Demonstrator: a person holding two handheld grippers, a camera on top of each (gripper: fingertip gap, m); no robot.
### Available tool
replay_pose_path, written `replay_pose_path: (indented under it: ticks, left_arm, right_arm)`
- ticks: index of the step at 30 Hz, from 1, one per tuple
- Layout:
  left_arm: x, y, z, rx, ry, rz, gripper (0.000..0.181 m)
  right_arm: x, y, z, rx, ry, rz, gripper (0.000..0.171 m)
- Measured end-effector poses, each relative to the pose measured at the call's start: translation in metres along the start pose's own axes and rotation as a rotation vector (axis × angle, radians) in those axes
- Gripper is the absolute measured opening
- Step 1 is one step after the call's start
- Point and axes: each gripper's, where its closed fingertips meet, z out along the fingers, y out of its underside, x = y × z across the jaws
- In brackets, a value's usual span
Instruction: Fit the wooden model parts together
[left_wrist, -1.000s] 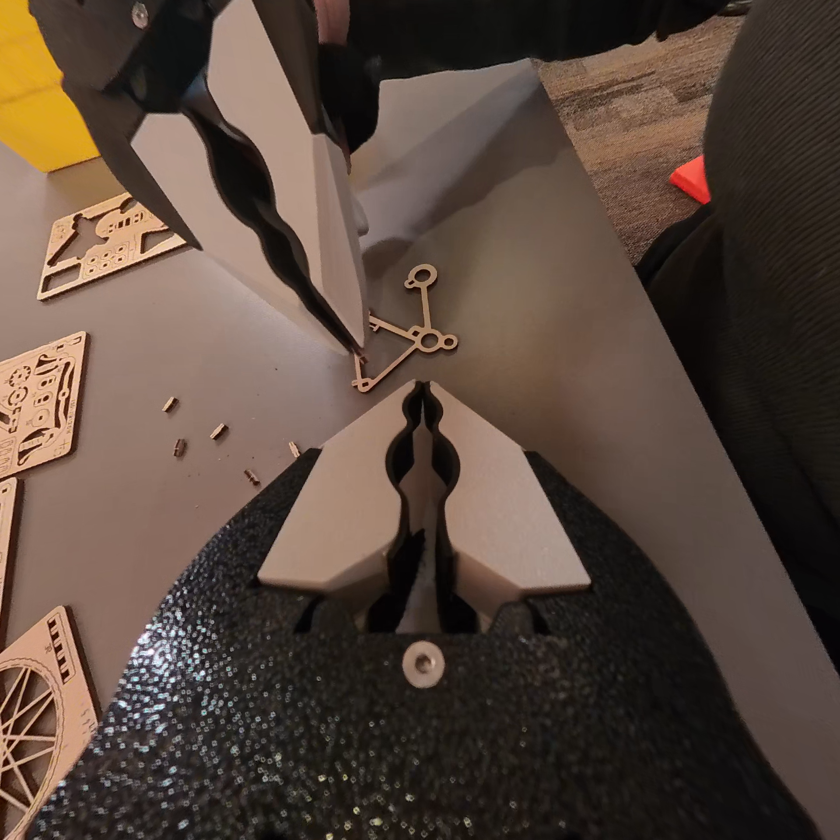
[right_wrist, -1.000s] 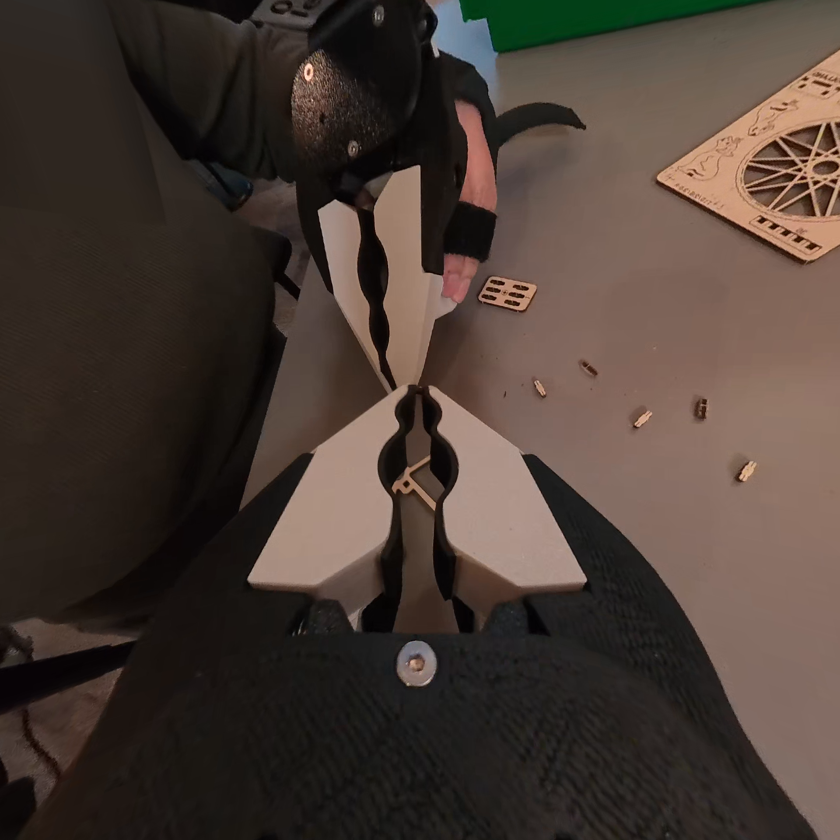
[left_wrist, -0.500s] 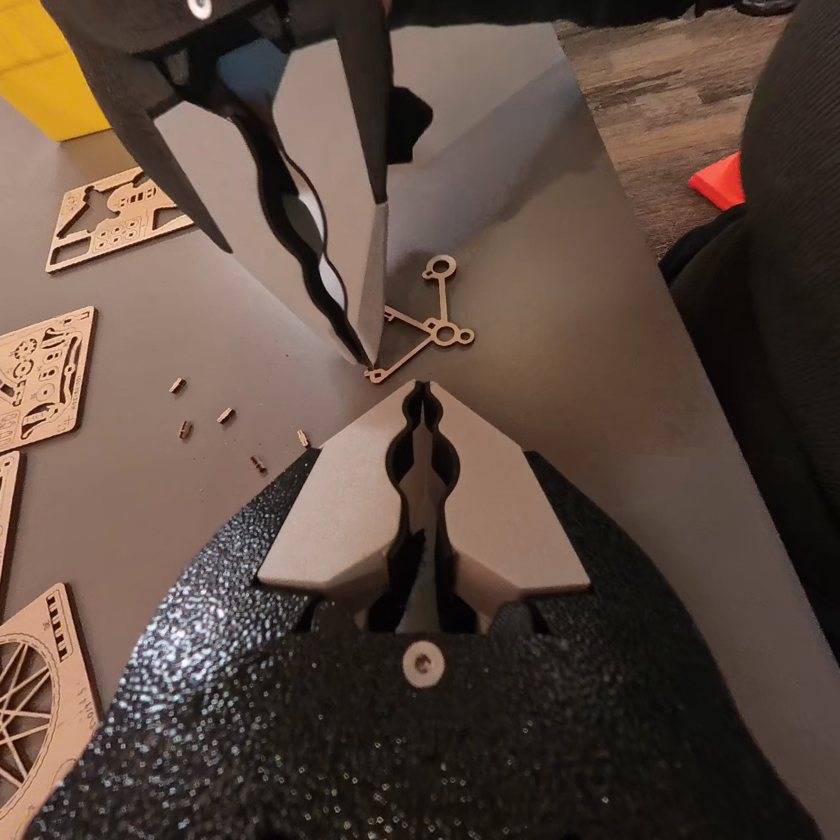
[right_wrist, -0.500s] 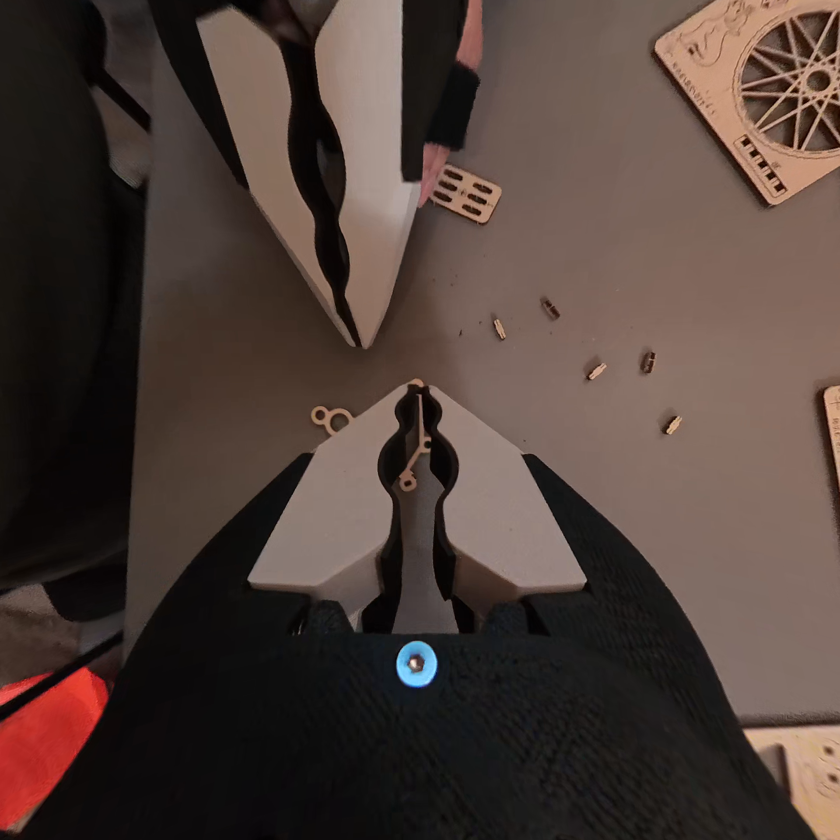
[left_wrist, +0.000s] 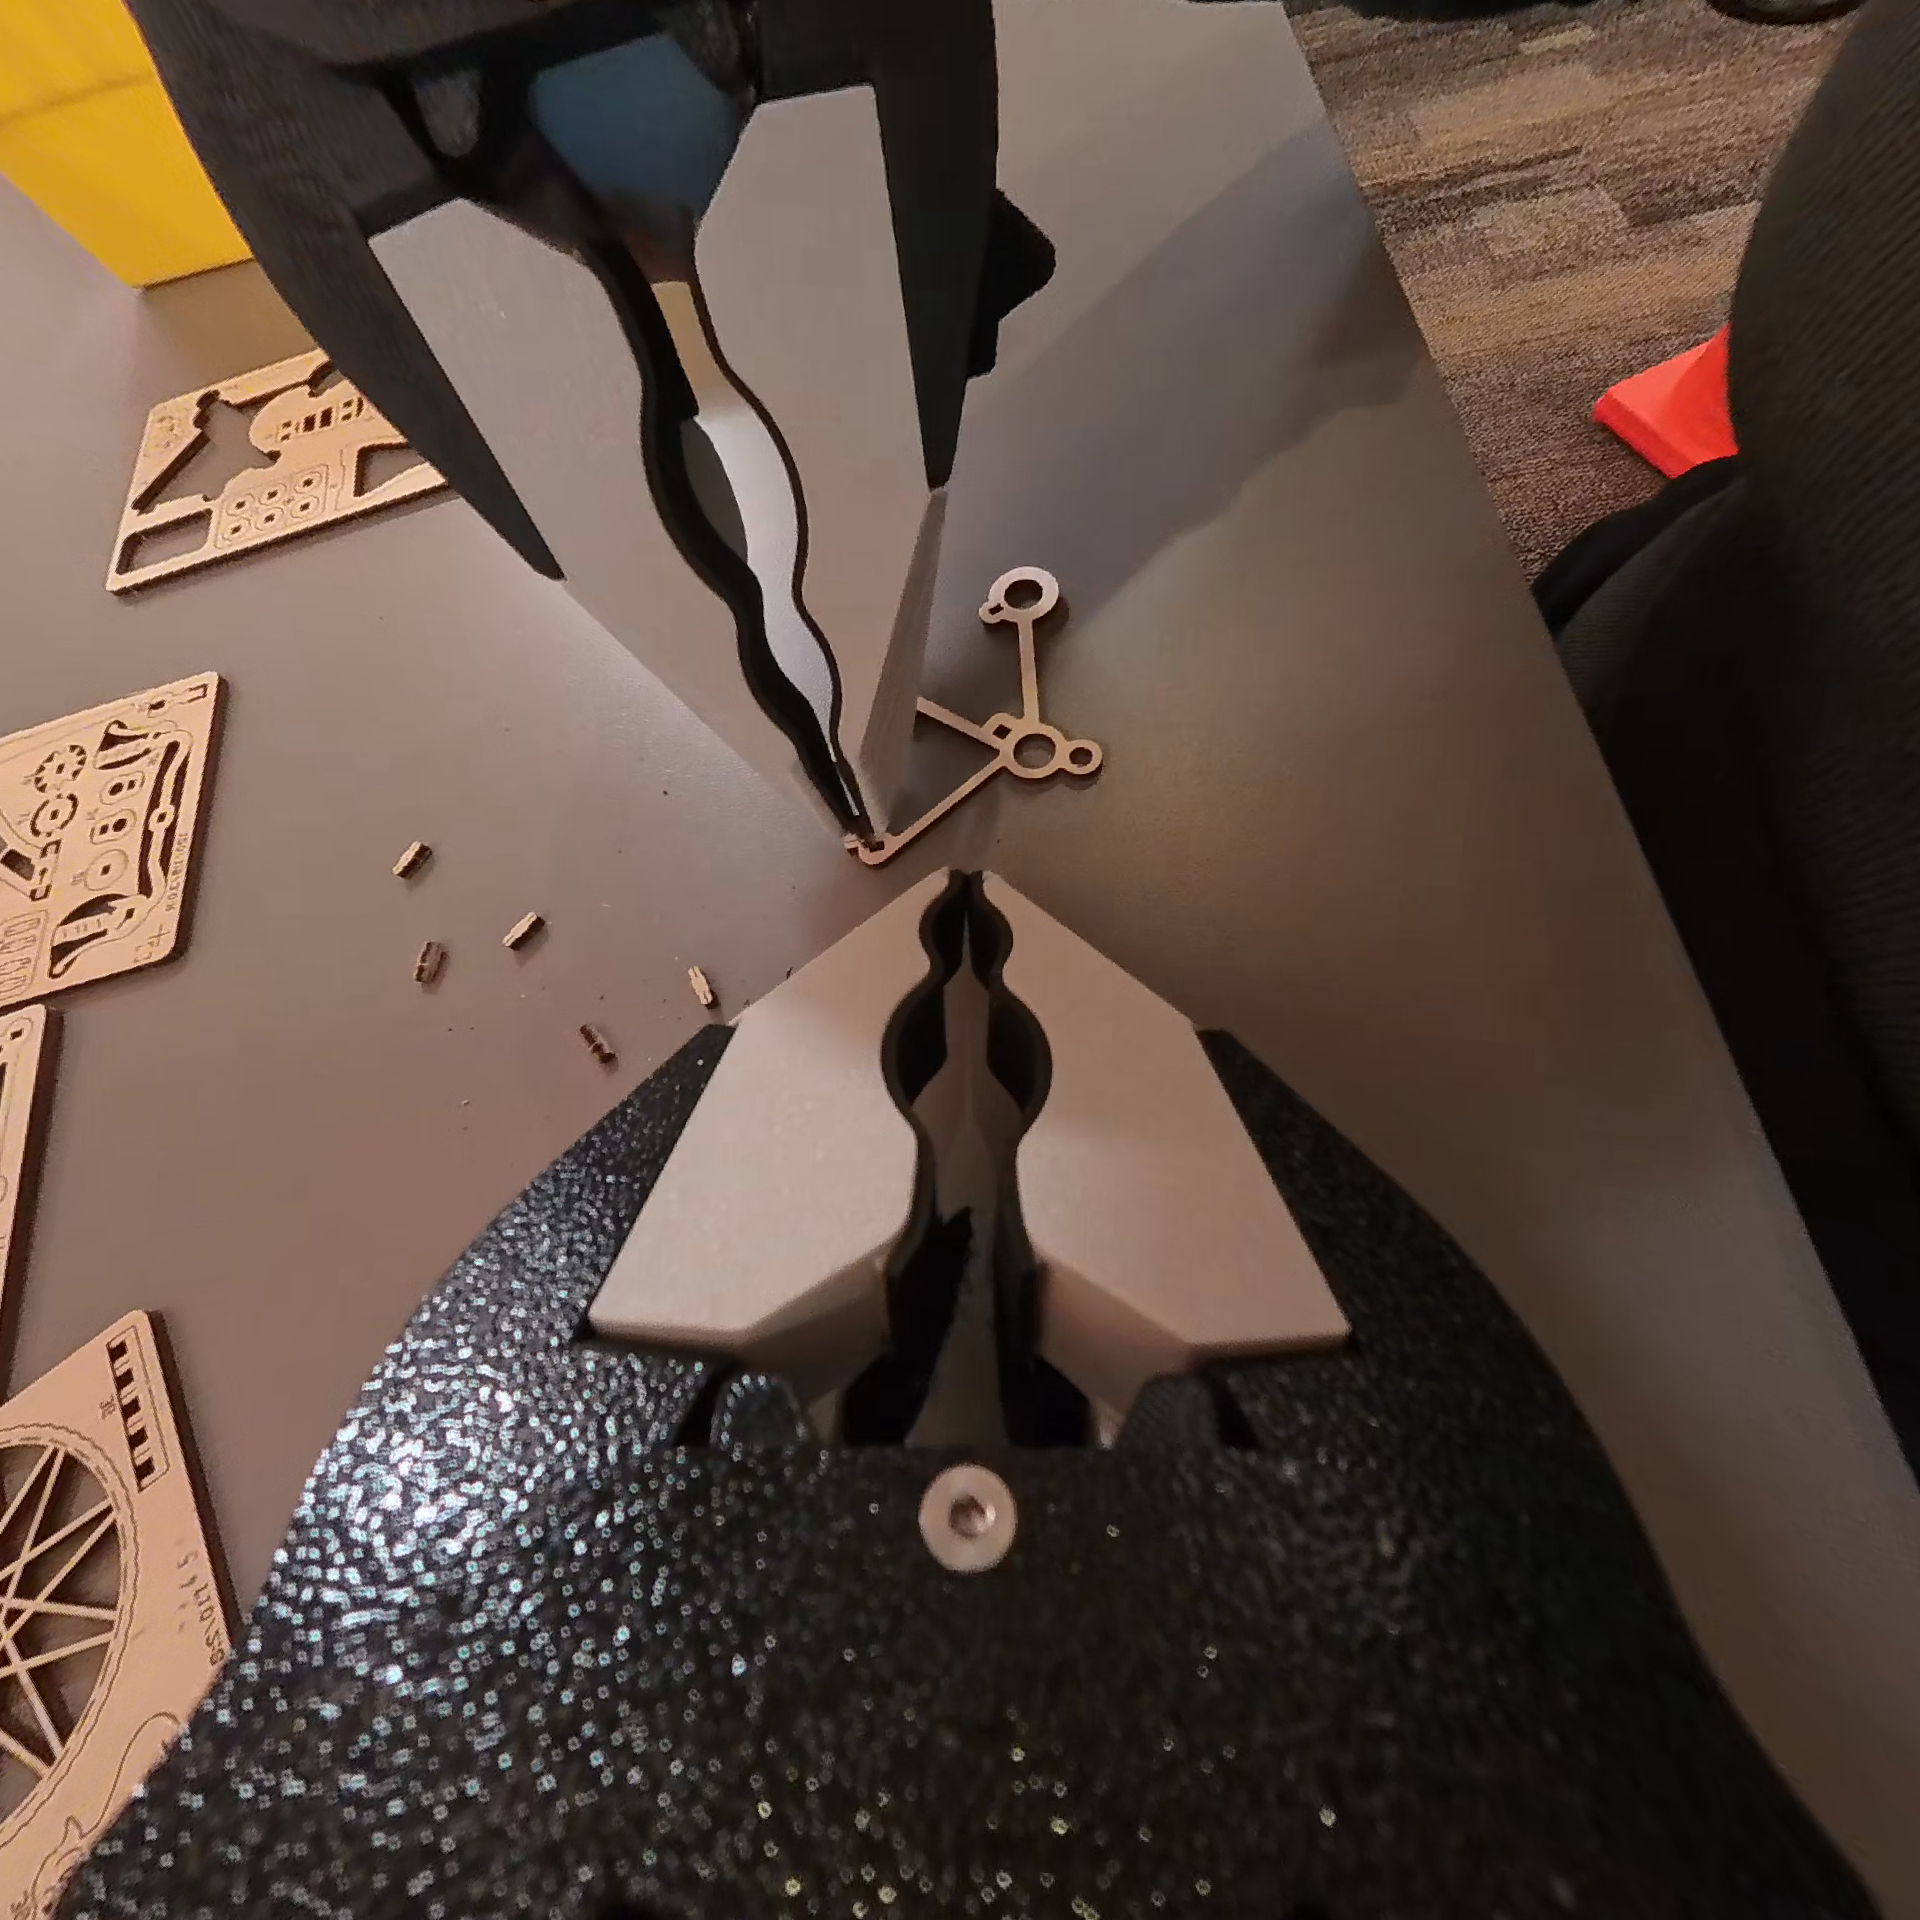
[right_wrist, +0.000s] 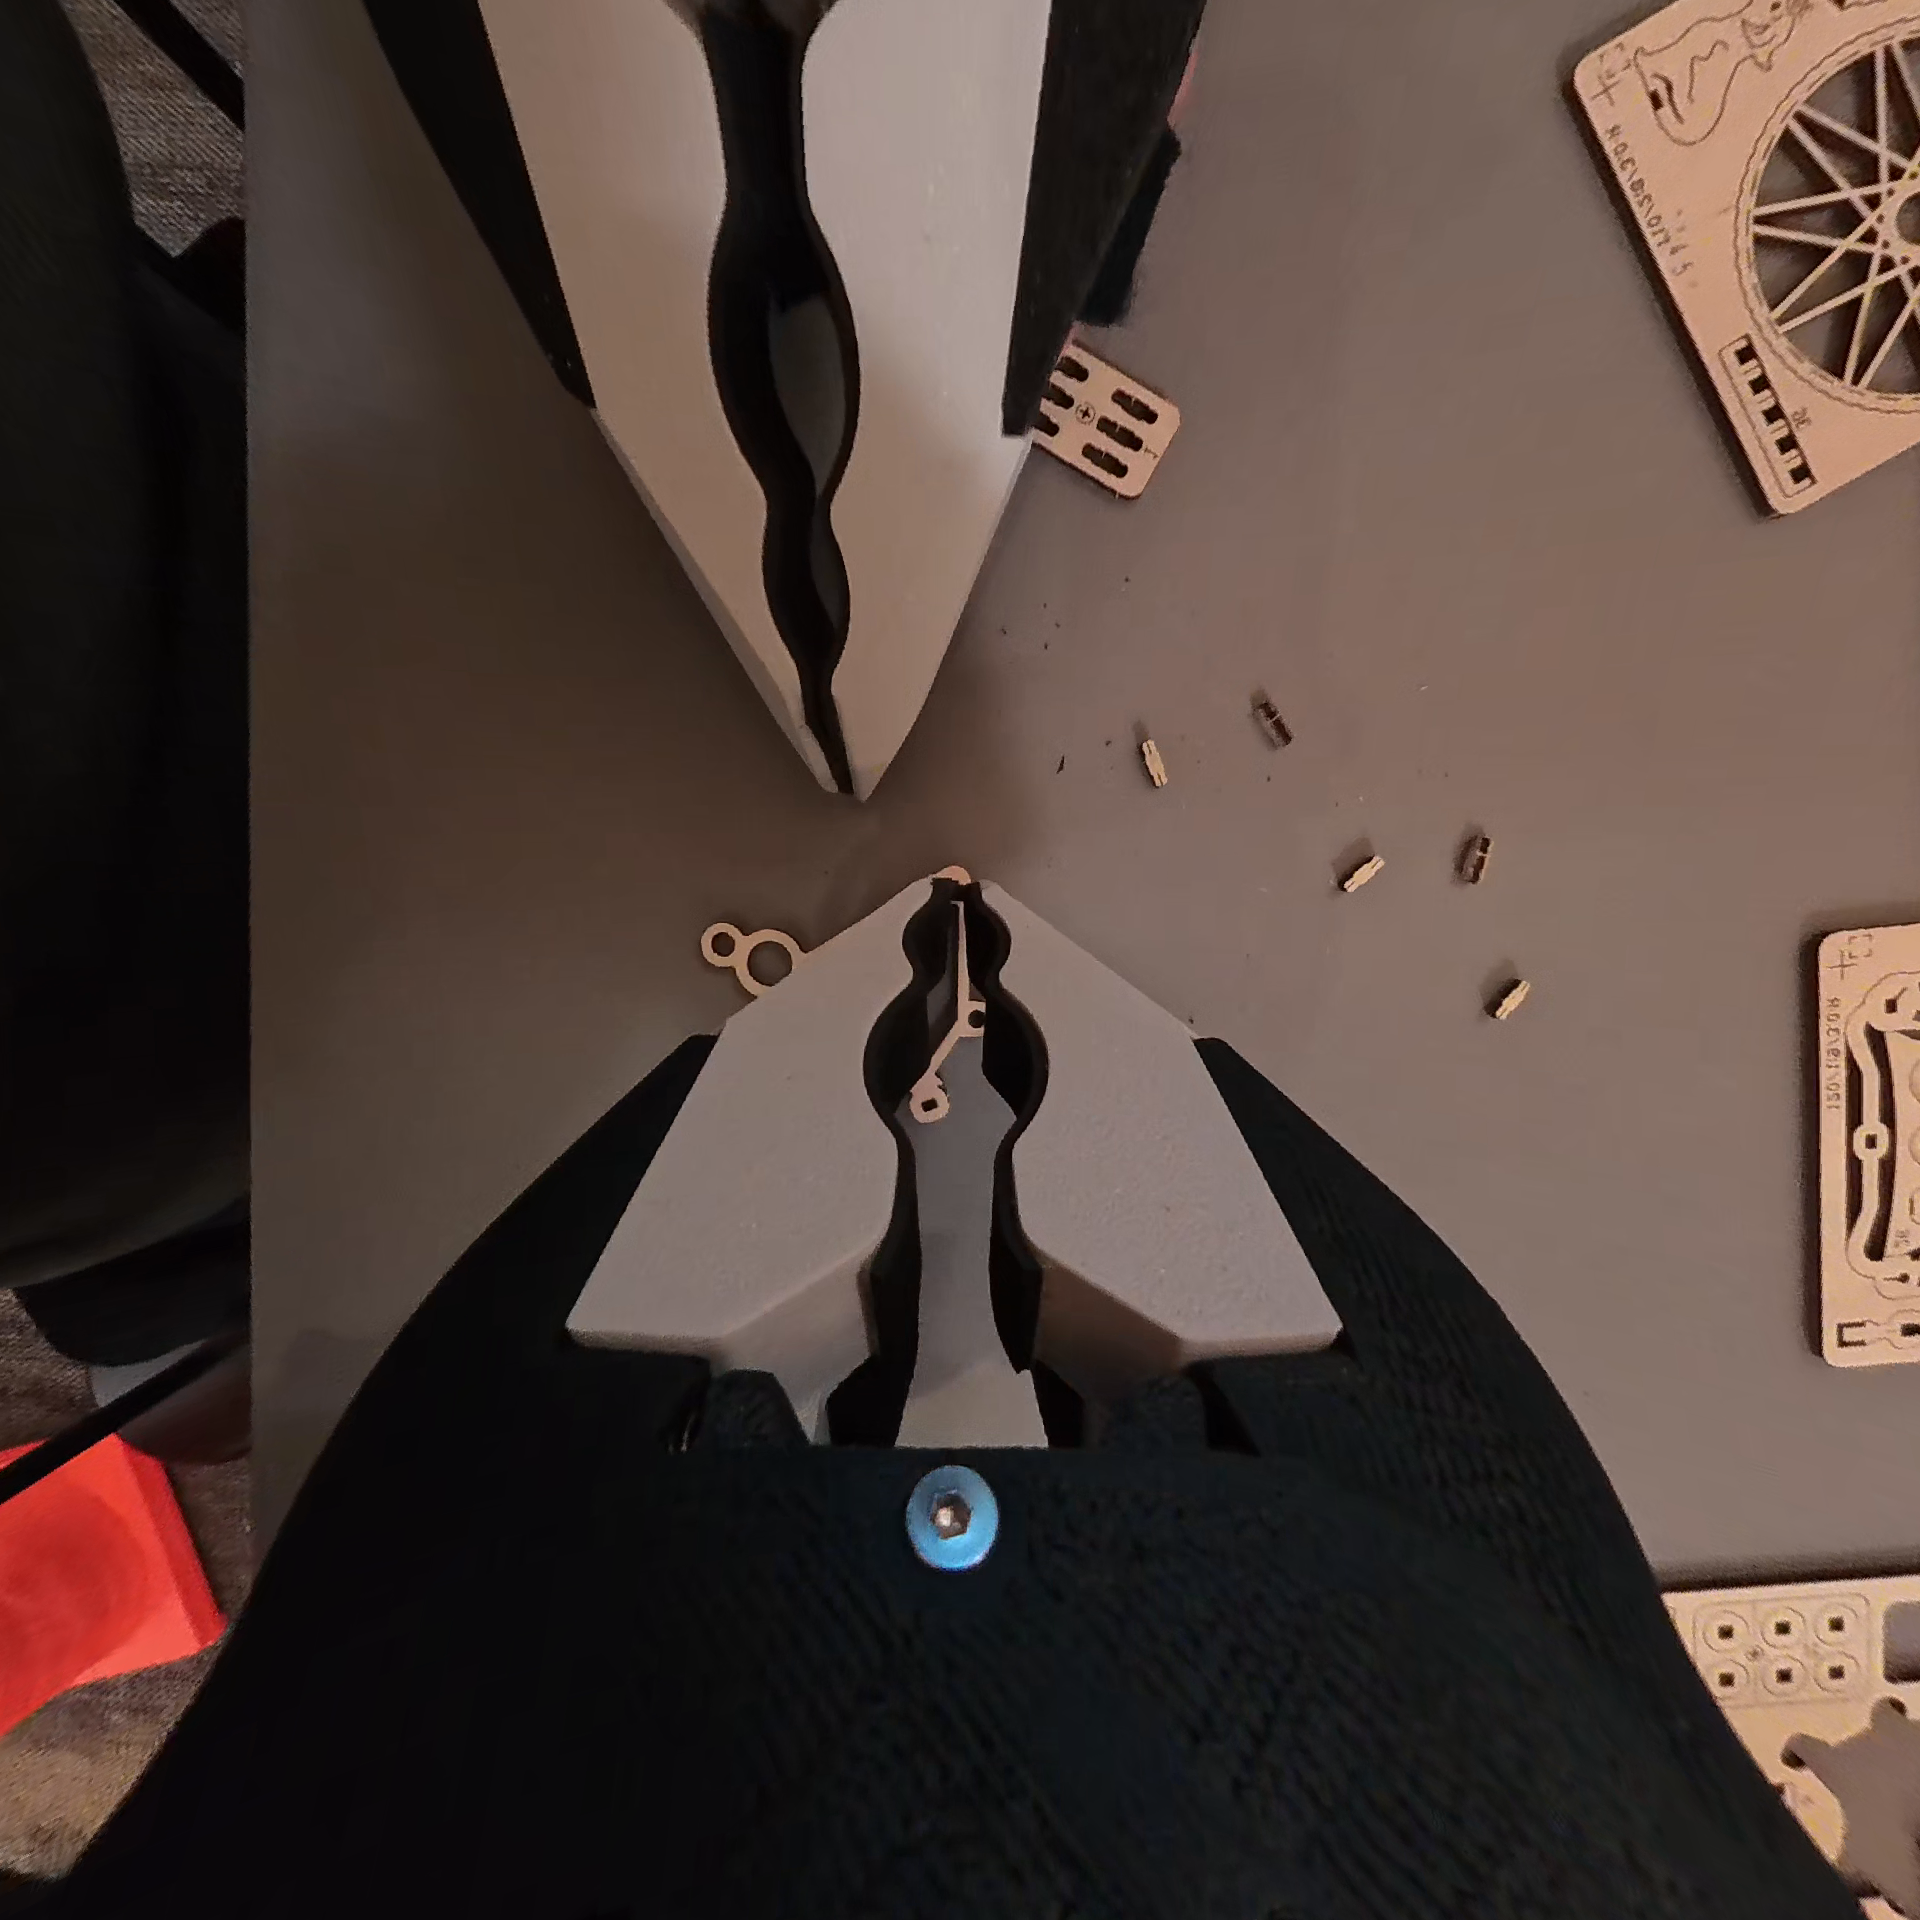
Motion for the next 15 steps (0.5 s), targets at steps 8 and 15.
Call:
replay_pose_path:
  ticks: [8,15]
  left_arm:
    - [0.0004,0.0003,0.0004,-0.002,0.001,0.002,0.000]
    - [0.0007,-0.0002,0.0003,-0.001,0.001,0.004,0.000]
  right_arm:
    - [-0.0013,-0.0006,0.0004,-0.014,-0.002,-0.015,0.001]
    - [-0.0030,-0.0015,-0.0005,-0.022,0.001,-0.026,0.001]
